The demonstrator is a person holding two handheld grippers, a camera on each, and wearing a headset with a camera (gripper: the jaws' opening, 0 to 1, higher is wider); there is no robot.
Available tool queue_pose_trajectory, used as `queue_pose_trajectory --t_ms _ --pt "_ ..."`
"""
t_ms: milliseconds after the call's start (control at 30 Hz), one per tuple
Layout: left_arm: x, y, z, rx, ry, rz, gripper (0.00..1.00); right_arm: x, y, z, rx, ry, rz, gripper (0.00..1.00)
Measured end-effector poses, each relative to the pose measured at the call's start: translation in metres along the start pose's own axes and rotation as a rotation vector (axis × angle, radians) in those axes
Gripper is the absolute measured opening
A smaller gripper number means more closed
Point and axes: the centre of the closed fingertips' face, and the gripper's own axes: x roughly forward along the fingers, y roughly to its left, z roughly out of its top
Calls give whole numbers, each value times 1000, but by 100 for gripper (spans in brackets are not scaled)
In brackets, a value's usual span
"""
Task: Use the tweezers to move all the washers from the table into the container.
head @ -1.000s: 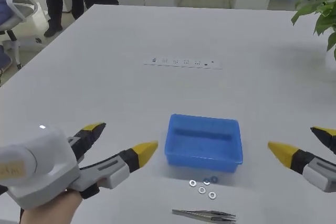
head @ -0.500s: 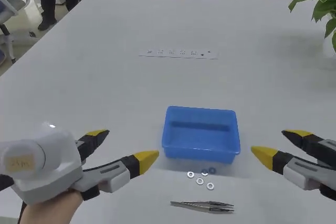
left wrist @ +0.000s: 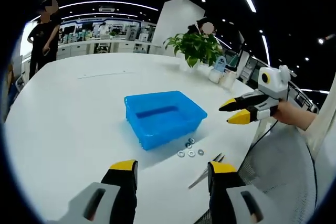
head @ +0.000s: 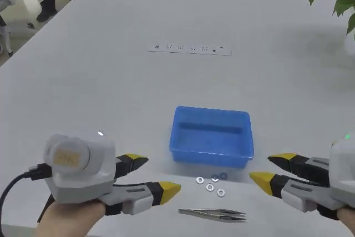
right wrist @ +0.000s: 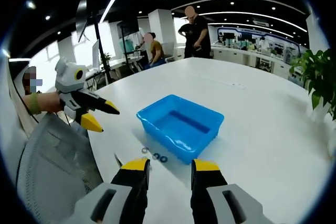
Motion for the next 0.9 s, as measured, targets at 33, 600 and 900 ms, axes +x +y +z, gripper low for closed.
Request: queue_pose_trajectory --t_ms 33,600,900 --pt "2 -2 -3 -2 13 -13 51 2 1 -3 -9 16 11 27" --pt "30 -35 -48 205 289 -132 33 26 38 -59 -197 290 179 22" --pt "37 -30 -69 399 407 -125 27 32 49 -69 -306 348 237 22"
